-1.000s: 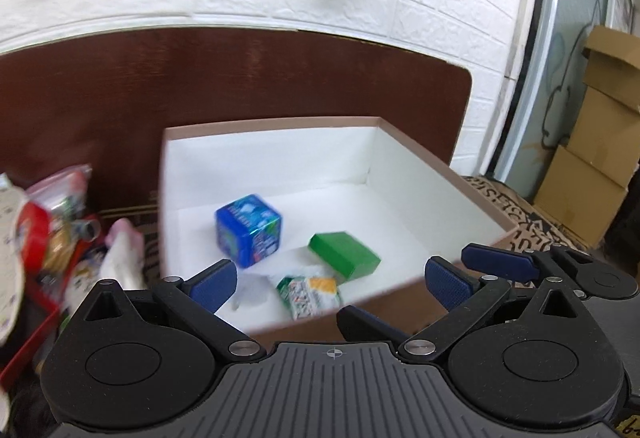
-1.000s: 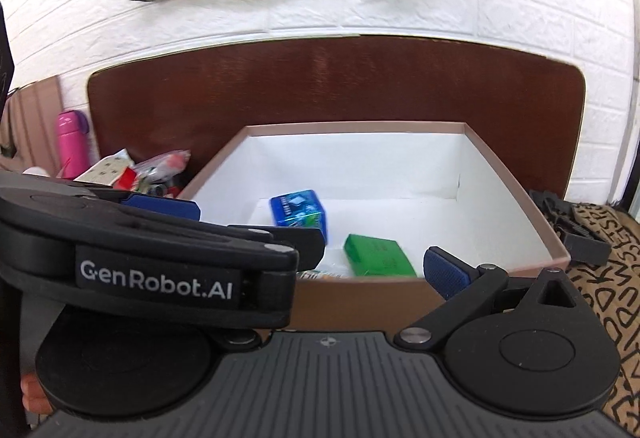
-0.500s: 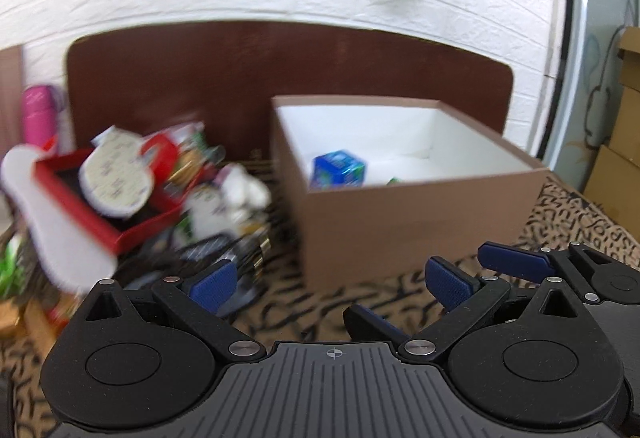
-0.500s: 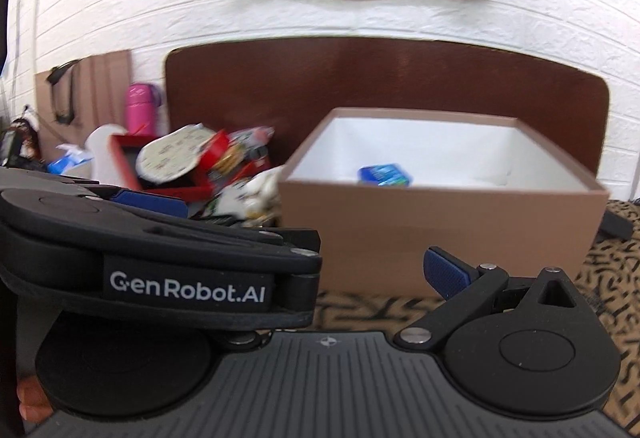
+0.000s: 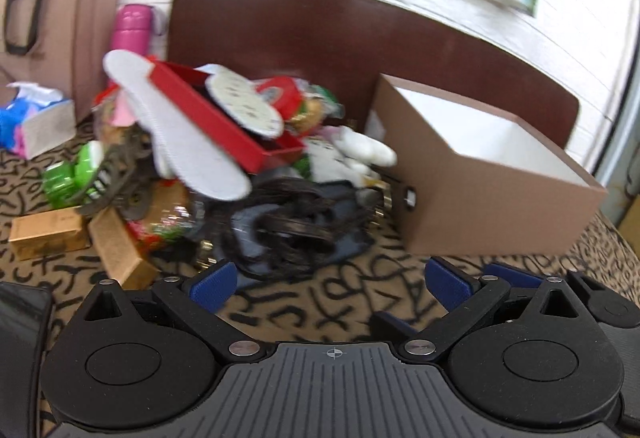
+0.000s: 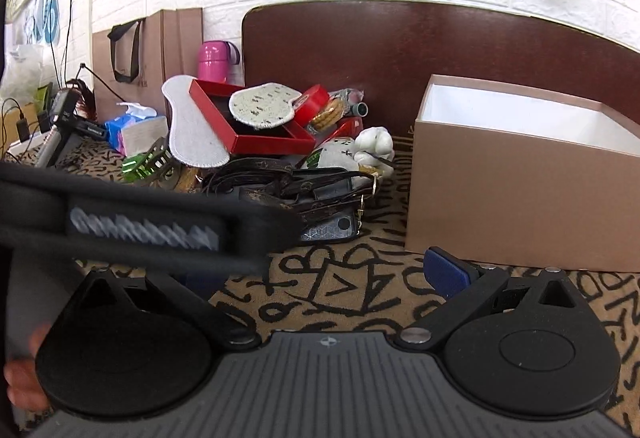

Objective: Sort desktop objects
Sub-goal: 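Move the left tool back to the pile toward the brown strap, then close the left gripper on the brown monogram strap and lift it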

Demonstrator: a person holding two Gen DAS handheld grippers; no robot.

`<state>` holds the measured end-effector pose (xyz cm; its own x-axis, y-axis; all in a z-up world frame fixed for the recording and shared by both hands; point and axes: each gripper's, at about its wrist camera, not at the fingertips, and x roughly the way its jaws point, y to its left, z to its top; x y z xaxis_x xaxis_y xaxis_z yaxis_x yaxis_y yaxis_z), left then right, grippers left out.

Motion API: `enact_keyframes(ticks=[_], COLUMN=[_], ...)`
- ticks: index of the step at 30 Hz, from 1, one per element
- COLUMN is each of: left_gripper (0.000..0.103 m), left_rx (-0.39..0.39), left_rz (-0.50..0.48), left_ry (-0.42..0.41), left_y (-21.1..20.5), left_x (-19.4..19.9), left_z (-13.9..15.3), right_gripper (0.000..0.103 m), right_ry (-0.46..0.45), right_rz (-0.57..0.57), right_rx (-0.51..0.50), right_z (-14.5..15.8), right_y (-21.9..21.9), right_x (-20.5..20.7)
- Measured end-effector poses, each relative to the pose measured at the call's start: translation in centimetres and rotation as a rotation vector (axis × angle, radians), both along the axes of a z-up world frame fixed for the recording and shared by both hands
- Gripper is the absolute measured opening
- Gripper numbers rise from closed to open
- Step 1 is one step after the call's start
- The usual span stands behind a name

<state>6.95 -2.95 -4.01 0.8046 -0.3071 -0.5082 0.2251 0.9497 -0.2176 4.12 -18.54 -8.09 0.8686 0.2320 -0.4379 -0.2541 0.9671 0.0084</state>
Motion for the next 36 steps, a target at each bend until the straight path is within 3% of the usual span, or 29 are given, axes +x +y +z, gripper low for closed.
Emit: enact_keyframes(ticks=[8,16,20,25,30,32,33,36], left_gripper=[0.097,0.088,0.088,0.074,0.073,0.069,0.064,0.061], left_rx=[-0.05,-0.076,-0.094,-0.115,-0.13,-0.142,-0.15,-0.131], left_rz=[0.08,0.082,0.08,0.093,0.086,0.078,0.065,0.055], left_ry=[0.061,0.097,0.097,0.113,0.129,0.142,0.141,0.145], left_y=[3.0,3.5,3.7,4.5,5.2,5.2,5.2,5.0], left_x=[2.9,5.6,6.3,6.8,7.0,7.2,7.1,6.7], left_z=[-1.5,-2.8,-3.0,-3.3,-3.3,-3.4,-3.4,-3.2], right_gripper=[0.099,0.097,0.097,0.098,0.099,0.089,0.086,0.079], right_ry=[0.046,0.096,0.124,0.149,0.189,0.185,0.179,0.158], right_rz=[0.056,0.043,0.021,0.02,0.037,0.081,0.101,0.097], right_rx=[-0.014,0.018,0.057,0.102,0.174,0.207,0.215,0.215], right_z=[-1.2,-2.3,-2.6,-3.0,-3.5,-3.5,-3.4,-3.2], right_y=[0.4,1.2,1.2,1.0,0.4,0.2,0.2,-0.1], right_x=[4.2,7.9,9.1,10.0,10.8,10.9,10.8,10.2])
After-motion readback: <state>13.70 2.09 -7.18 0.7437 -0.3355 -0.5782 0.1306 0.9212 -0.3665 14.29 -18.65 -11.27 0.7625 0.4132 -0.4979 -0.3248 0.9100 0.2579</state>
